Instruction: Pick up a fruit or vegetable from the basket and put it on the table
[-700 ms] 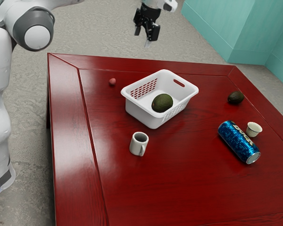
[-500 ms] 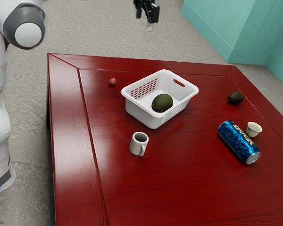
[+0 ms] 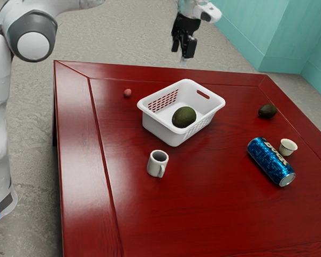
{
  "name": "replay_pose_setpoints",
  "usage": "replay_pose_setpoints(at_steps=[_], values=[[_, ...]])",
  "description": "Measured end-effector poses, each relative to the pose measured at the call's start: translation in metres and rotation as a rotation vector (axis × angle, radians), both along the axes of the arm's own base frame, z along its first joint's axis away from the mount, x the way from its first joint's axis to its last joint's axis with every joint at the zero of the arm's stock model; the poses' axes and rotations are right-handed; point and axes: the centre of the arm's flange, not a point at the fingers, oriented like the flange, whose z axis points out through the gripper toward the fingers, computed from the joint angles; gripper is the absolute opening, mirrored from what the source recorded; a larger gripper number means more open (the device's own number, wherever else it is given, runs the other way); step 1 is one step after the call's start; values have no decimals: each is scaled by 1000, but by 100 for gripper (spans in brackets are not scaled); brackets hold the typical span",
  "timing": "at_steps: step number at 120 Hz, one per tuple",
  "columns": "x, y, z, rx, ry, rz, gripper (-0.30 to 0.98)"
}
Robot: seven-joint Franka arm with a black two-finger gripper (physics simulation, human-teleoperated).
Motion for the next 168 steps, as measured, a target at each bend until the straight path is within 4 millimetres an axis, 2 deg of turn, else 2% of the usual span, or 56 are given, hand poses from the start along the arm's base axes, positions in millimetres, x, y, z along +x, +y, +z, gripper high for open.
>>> replay_pose_setpoints(at_steps=[11,20,30,36,48,68,100,124,139,168], values=[[19,-37,-13,-37,-18,-55,68],[28,-49,-17,-57,-50,-37,69],[32,-54,-27,-77,-60,21,69],[34,-51,-37,-90,-55,72,69],[26,-38,-71,-118,-21,187,69],[17,-26,-107,-144,-1,328,69],[29,-30,-135,-163,-42,448,69],[28,-7,-141,-172,-62,542,69],[42,7,-155,-162,-66,563,69],[62,3,-185,-151,-49,540,69]])
